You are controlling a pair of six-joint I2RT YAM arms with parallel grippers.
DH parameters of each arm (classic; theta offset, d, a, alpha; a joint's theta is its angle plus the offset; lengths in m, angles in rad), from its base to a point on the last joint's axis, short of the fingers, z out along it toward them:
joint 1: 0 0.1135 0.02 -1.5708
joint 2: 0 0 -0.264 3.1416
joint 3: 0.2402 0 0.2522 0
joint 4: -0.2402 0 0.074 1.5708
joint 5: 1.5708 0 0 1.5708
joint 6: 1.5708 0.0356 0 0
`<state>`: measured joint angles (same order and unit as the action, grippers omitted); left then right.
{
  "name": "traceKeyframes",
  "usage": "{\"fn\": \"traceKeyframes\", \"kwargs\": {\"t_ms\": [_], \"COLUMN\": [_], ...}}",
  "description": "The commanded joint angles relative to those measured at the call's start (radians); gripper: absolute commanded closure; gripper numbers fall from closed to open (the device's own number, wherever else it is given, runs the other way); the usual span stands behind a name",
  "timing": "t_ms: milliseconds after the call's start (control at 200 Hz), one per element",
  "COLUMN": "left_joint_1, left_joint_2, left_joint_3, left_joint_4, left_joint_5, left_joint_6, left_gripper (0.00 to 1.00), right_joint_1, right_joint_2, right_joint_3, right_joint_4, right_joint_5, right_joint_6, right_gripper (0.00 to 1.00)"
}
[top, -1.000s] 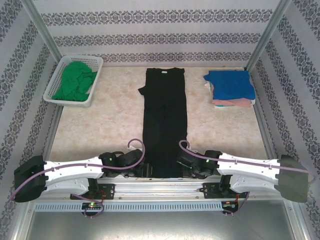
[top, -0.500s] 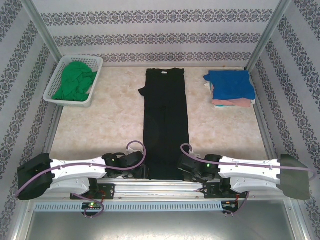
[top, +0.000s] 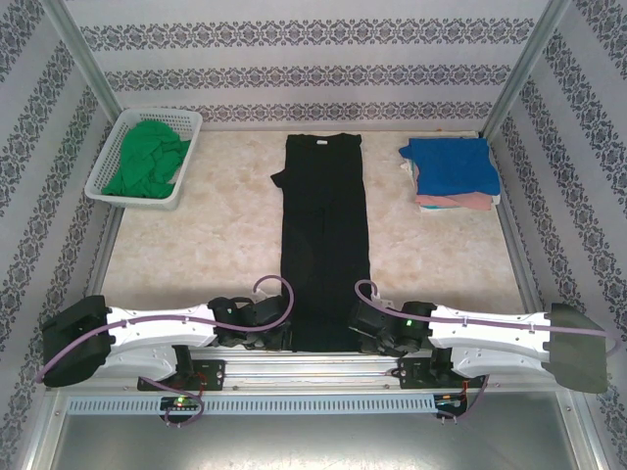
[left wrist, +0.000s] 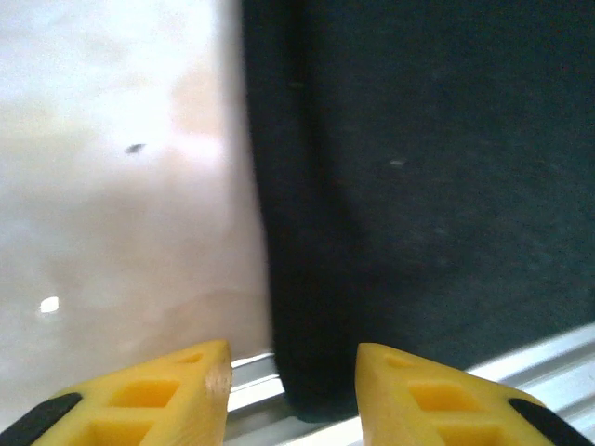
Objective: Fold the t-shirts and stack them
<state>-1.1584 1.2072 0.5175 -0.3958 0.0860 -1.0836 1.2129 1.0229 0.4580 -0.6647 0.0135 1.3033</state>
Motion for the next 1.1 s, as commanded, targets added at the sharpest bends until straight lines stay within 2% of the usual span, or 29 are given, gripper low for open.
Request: {"fn": "traceKeyframes", "kwargs": {"t_ms": [0,50,165,365,764,1094], "left_joint_1": [-0.030,-0.038,-0.046,-0.055,-0.070,-0.067], "left_joint_2": [0.010,0.019,0.036,0.011,0.109,-0.019], "left_joint_3": [0.051,0.059,0.044,0.029,0.039,0.051], "left_joint_4": [0.037,0.023,0.036,-0.040,0.055,0.029], "left_joint_5": [0.017,0.013,0.007,-0.031,0.004,-0.041], "left_joint_6": [0.028,0.022,0.006,-0.020,-0.011,0.017], "left_gripper": [0.52,0.48,0.48,0.45,0.45,0.82], "right_joint_1": [-0.012,-0.017,-0.027,-0.030,-0.030,-0.034], "right_joint_2": [0.003,0.003,0.002,-0.010,-0.015,-0.036], "right_joint_3": [0.010,0.010,0.016,0.015,0.015,0.050], "right_joint_4": [-0.021,-0.022,-0.027,-0.036,-0.032,-0.064], "right_joint_5": [0.034,0.033,0.032,0.034,0.047,0.068], "right_joint_6": [-0.020,-0.025,-0.040,-0.049,-0.051,-0.074], "right_gripper": [0.90,0.90,0.89,0.89,0.89,0.89]}}
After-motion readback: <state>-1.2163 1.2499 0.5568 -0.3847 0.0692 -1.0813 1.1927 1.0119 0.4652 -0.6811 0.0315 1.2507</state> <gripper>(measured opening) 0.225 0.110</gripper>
